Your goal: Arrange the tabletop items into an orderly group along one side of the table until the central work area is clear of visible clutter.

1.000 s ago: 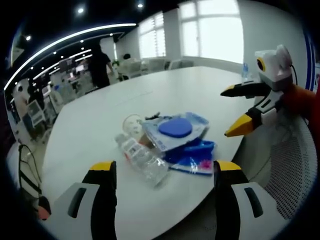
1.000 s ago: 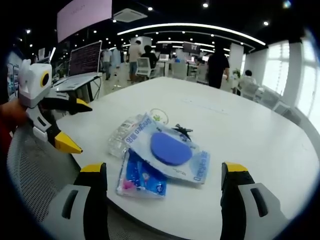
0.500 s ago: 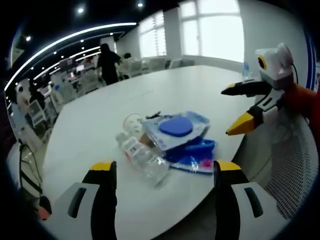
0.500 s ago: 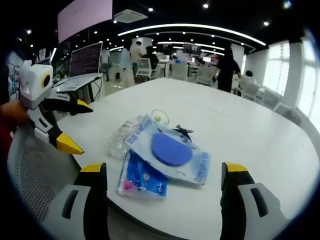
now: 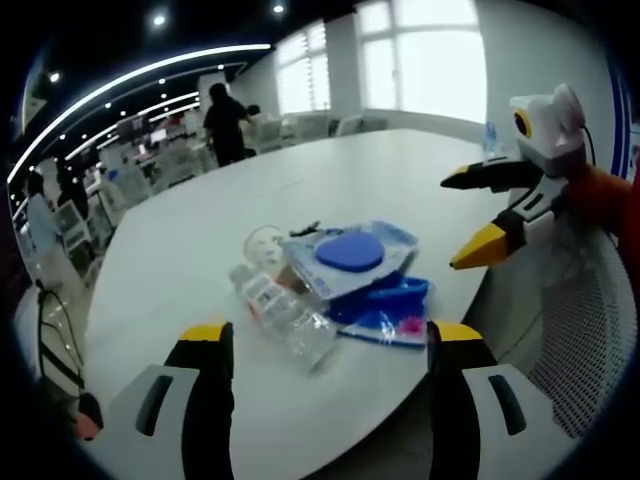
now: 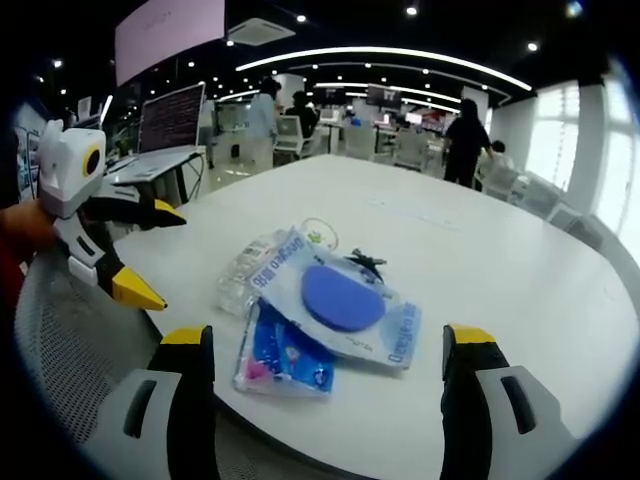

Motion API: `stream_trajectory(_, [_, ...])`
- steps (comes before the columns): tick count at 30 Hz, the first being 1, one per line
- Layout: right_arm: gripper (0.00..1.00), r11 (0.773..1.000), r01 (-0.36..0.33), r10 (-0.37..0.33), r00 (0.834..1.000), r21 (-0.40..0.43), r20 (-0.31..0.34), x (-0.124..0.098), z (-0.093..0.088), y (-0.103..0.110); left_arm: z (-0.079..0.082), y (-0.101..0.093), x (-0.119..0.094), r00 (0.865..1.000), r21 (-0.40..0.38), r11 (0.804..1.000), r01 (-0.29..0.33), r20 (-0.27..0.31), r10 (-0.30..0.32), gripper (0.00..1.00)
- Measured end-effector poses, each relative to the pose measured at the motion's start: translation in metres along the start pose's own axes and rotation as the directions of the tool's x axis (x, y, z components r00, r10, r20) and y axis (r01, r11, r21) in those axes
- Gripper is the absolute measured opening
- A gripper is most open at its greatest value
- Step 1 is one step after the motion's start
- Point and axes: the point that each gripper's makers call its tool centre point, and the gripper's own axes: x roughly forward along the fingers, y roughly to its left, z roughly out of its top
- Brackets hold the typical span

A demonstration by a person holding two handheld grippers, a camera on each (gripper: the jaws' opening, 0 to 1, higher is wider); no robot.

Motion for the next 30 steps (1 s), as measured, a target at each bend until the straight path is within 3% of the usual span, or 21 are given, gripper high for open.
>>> stream_trajectory(30, [0.93,1.000,0.011,-0.011,1.000,0.005,0.004,-0.0007,0.0015,-0.0029,0.0014,0.0000,-0.0001,1.000,0.003,1.000,0.000,0.006,0.000,0.76])
